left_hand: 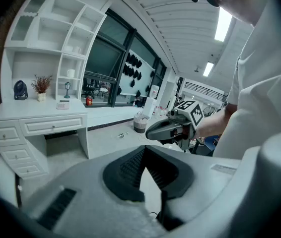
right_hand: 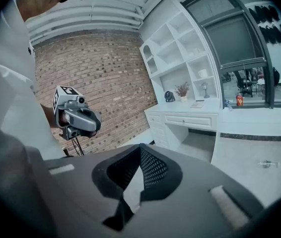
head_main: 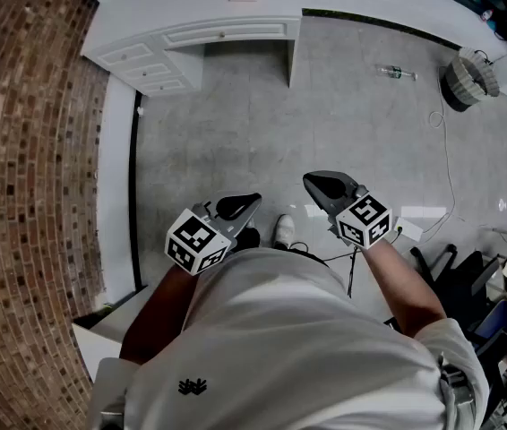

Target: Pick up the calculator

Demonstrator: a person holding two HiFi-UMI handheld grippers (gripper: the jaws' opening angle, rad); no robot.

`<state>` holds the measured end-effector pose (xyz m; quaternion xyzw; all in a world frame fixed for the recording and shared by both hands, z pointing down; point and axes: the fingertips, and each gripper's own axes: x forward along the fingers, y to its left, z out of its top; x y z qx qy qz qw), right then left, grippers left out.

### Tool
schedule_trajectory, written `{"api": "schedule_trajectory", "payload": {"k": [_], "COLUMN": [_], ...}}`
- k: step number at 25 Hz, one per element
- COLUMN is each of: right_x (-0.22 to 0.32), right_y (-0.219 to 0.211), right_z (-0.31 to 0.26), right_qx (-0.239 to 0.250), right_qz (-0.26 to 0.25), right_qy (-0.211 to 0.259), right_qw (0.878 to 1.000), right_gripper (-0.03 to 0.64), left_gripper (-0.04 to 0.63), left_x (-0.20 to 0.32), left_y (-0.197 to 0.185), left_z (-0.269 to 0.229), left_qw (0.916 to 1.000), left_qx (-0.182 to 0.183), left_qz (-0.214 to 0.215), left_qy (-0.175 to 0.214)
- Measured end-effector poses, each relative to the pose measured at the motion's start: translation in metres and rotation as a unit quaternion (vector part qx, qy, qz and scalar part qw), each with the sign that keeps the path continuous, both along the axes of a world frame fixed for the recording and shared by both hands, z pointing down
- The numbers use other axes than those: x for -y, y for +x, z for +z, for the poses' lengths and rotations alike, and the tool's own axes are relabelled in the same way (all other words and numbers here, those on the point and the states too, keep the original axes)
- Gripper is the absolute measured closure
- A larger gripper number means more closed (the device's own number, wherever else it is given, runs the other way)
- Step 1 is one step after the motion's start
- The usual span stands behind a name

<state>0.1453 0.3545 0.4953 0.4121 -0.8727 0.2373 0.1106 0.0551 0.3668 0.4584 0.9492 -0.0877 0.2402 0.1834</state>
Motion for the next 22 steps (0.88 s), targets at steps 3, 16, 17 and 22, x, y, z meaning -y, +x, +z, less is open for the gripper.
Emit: {"api": "schedule_trajectory", "payload": {"k": [3, 16, 17, 22], "right_x": [0.005, 0.124, 0.14, 0.222], "right_y": [-0.002, -0.029, -0.033, -0.062], "right_z": [0.002, -0.005, -0.005, -0.013], "right_qx": [0.0, 0.025, 0.022, 0.009], "right_qz": [-0.004, 0.044, 0.049, 0.076], "right_qy": [-0.002, 0.013, 0.014, 0.018], "right_qw": [1.0, 0.999, 0.998, 0.997], "right_gripper": [0.607, 0.485, 0.485, 0.488], "left_gripper": [0.59, 0.59, 0.59, 0.591], "left_x": [0.005, 0.118, 0.135, 0.213], "left_y": [-0.002, -0.038, -0.044, -0.082], "left_z": [0.0, 0.006, 0.006, -0.002], "left_qw": [1.0, 0.9986, 0.9984, 0.9969], "left_qx": [-0.007, -0.045, -0.047, -0.054], "left_qz": [-0.007, 0.027, 0.033, 0.057], "left_qy": [-0.001, -0.003, -0.002, -0.001]}}
